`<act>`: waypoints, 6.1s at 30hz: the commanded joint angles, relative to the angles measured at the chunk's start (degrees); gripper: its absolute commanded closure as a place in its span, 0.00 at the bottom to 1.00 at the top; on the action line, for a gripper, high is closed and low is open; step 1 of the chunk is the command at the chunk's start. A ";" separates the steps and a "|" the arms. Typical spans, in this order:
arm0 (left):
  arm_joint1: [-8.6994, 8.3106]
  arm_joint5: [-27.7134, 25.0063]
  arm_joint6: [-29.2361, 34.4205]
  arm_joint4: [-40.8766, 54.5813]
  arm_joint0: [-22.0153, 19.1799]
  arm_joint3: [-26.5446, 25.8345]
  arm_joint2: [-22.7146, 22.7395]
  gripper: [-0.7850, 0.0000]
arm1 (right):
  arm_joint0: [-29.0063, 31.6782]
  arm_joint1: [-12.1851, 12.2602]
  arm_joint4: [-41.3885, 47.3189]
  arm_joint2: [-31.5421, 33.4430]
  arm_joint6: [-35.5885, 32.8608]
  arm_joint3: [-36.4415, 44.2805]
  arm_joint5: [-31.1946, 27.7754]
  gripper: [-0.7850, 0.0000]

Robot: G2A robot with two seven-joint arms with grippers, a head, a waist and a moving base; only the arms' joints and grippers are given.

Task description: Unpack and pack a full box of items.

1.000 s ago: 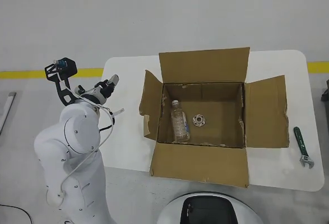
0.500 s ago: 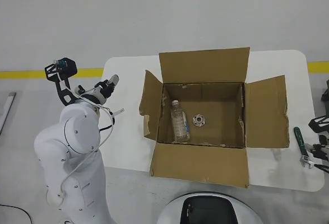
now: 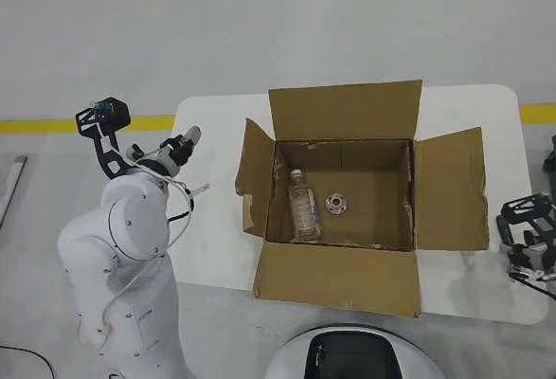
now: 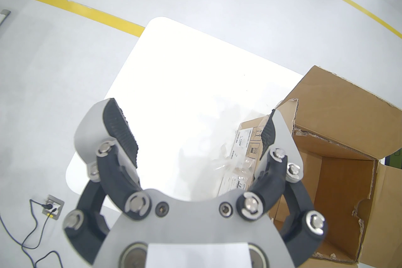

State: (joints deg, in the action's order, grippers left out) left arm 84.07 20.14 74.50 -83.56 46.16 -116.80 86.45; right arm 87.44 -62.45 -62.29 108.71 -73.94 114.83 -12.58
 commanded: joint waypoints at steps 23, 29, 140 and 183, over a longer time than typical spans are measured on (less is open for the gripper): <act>0.00 0.00 0.00 0.00 0.00 0.00 0.00 0.00 | -0.28 0.82 -0.16 -2.02 3.06 -2.72 2.06 0.62; 0.00 0.00 0.00 0.00 0.00 0.00 0.00 0.00 | -0.14 1.05 0.04 -1.82 3.40 -3.06 2.25 0.62; 0.00 0.00 0.00 0.00 0.00 0.00 0.00 0.00 | 2.83 1.53 40.07 11.94 42.21 -1.12 5.20 1.00; 0.13 -0.63 -10.49 -0.79 6.26 6.00 -4.15 1.00 | -19.11 1.87 44.37 -9.61 38.20 -11.91 5.58 1.00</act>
State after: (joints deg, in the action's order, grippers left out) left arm 84.16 19.91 64.77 -84.64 52.16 -111.34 82.93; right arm 69.02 -60.55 -19.35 98.72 -36.52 105.21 -7.64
